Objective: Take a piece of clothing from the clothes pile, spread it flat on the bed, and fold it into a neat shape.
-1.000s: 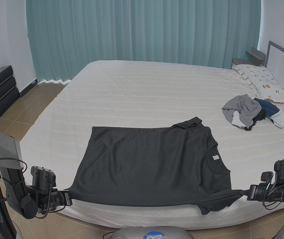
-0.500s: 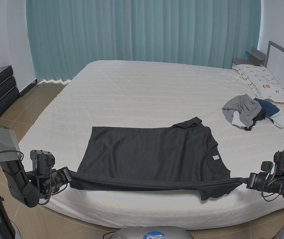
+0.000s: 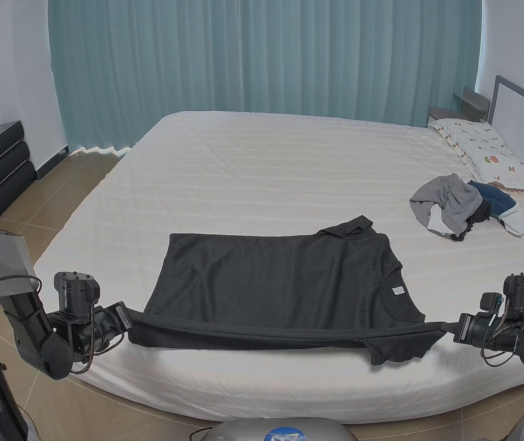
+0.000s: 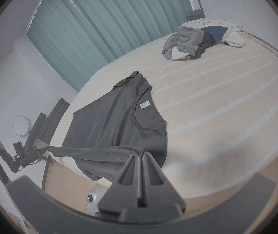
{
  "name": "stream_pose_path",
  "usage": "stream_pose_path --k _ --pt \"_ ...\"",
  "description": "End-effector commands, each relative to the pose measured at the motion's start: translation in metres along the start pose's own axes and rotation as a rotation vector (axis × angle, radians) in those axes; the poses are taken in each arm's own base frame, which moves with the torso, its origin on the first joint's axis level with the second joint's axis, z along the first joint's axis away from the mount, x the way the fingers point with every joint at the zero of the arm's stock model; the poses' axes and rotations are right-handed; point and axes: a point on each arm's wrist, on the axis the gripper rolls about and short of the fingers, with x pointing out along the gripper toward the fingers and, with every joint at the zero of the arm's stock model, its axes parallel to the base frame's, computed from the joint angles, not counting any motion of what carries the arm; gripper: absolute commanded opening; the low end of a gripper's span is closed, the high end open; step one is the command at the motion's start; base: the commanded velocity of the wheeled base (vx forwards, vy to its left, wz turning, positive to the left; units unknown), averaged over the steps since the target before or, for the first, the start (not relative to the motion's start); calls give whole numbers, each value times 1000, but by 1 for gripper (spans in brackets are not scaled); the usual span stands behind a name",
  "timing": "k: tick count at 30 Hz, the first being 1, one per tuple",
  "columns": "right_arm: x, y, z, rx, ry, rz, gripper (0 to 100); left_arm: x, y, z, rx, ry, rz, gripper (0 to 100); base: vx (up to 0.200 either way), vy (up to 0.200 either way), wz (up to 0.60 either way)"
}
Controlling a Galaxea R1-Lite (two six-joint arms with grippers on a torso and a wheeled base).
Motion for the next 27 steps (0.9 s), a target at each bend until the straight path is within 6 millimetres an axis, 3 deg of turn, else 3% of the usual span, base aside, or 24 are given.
stream_pose_path --k 1,27 --pt "8 -2 2 1 6 -2 0 6 0 -2 -21 7 3 0 0 0 0" --pt "55 2 20 10 -20 -7 0 51 -10 0 -96 -14 -9 0 0 0 0"
